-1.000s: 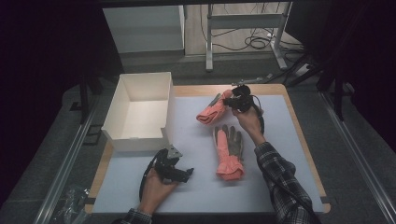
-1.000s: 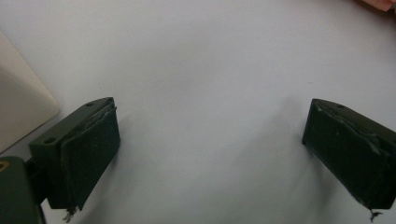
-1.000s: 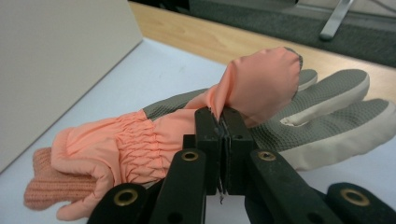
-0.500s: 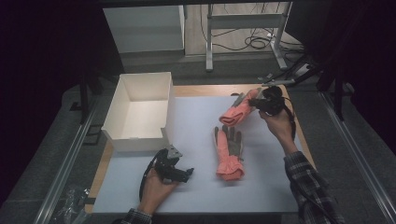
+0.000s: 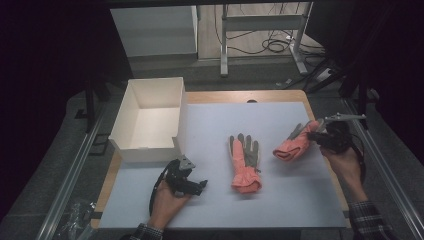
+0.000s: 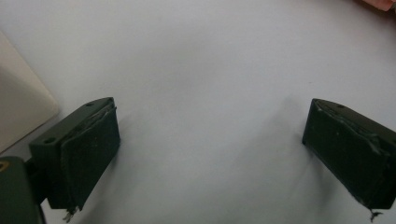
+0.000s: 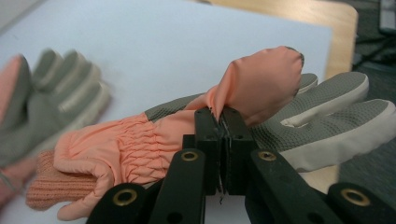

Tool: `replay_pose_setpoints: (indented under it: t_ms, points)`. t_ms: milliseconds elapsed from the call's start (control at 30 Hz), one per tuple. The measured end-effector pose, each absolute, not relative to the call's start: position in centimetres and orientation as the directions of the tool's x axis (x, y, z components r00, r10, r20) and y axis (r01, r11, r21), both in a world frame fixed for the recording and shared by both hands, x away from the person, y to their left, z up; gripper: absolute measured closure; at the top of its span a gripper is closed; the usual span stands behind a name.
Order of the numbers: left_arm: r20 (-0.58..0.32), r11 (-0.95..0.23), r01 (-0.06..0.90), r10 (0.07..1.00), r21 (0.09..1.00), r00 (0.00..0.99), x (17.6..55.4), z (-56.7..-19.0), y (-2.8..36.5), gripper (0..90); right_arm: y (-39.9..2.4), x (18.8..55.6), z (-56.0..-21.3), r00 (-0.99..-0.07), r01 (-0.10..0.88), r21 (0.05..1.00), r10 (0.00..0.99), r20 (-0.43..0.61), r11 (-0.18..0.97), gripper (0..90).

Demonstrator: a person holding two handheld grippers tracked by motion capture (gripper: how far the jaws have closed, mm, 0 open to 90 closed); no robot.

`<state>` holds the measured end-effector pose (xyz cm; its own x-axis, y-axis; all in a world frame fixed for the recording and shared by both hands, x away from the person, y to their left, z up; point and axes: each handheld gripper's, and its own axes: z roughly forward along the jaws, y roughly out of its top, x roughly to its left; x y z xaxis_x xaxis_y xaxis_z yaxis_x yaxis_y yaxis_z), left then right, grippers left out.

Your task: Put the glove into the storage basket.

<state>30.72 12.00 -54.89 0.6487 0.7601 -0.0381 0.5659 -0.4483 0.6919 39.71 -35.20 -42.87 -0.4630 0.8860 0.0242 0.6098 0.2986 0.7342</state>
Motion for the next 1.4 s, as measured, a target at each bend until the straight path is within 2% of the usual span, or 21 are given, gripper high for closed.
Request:
replay_pose_setpoints:
  t_ms: [200,433,667,1133,1400]
  points:
    - [-0.038,-0.448,0.566,0.76,0.692,0.649,30.7,-54.9,12.0,3.9,-34.6,40.1,-43.9,-0.472,0.628,0.702,0.881,-0.001,0.337,85.4]
    - [-0.038,-0.448,0.566,0.76,0.692,0.649,30.7,-54.9,12.0,3.9,-31.8,41.7,-43.6,-0.492,0.592,0.715,0.87,-0.045,0.372,82.2]
    - [-0.038,-0.448,0.566,0.76,0.692,0.649,30.7,-54.9,12.0,4.0,-29.6,44.0,-43.4,-0.507,0.58,0.732,0.861,-0.02,0.358,72.1]
    - [-0.038,-0.448,0.566,0.76,0.692,0.649,30.7,-54.9,12.0,4.0,-25.4,47.4,-44.4,-0.55,0.544,0.757,0.835,-0.006,0.363,58.1]
    - [-0.038,-0.448,0.565,0.76,0.692,0.649,30.7,-54.9,12.0,4.0,-26.2,46.8,-44.1,-0.538,0.543,0.76,0.843,-0.011,0.356,57.1]
